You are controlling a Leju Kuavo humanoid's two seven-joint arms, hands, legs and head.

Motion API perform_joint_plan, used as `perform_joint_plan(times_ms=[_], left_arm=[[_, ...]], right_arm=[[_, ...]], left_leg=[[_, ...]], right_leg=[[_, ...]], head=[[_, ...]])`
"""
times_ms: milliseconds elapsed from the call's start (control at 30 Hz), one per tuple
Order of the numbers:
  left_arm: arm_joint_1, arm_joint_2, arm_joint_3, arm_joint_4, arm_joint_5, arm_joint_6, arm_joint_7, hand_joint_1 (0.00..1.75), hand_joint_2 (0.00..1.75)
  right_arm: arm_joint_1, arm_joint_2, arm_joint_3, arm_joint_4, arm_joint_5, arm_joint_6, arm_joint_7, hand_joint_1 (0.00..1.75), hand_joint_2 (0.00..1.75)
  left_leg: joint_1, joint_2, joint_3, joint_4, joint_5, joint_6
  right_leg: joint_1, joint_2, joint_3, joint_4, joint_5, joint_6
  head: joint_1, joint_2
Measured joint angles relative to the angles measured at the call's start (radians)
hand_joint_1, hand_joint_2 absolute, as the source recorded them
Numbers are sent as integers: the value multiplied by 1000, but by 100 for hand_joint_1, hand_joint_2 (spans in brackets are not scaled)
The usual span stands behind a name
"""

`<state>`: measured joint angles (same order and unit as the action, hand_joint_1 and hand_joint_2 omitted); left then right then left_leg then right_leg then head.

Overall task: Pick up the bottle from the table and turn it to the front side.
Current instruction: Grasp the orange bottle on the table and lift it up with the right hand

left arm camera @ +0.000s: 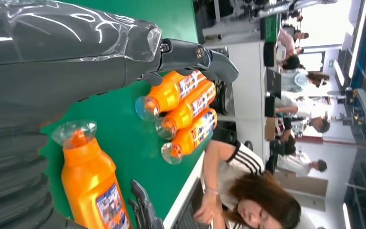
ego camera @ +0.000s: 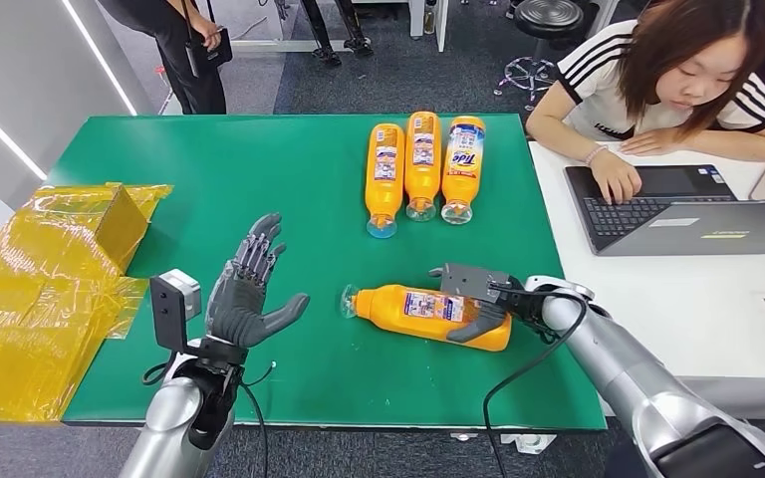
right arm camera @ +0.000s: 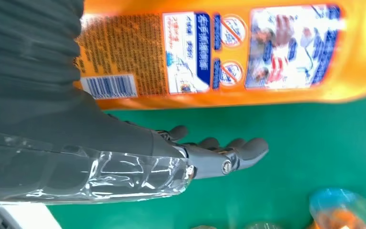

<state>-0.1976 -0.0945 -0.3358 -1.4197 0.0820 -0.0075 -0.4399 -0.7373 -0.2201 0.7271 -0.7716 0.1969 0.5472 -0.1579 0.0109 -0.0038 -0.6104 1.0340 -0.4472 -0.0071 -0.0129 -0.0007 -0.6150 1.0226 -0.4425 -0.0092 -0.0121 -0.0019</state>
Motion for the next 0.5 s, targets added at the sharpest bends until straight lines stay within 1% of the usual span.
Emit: perform_joint_plan(times_ms=[200,500], left_arm=[[-18,12,-9,11,57,-37,11,0,175],[-28,18,-11,38,131,-93,25,0,175]], right_arm=[[-14,-1,34,25,-42,16,10,0,175],[-87,-2,142,68,4,31,56,0,175]], left_leg=[[0,0,0,0,0,0],[0,0,0,0,0,0]], right_leg=[[0,0,0,0,0,0],[0,1,0,0,0,0]], head=[[0,0],[0,0]])
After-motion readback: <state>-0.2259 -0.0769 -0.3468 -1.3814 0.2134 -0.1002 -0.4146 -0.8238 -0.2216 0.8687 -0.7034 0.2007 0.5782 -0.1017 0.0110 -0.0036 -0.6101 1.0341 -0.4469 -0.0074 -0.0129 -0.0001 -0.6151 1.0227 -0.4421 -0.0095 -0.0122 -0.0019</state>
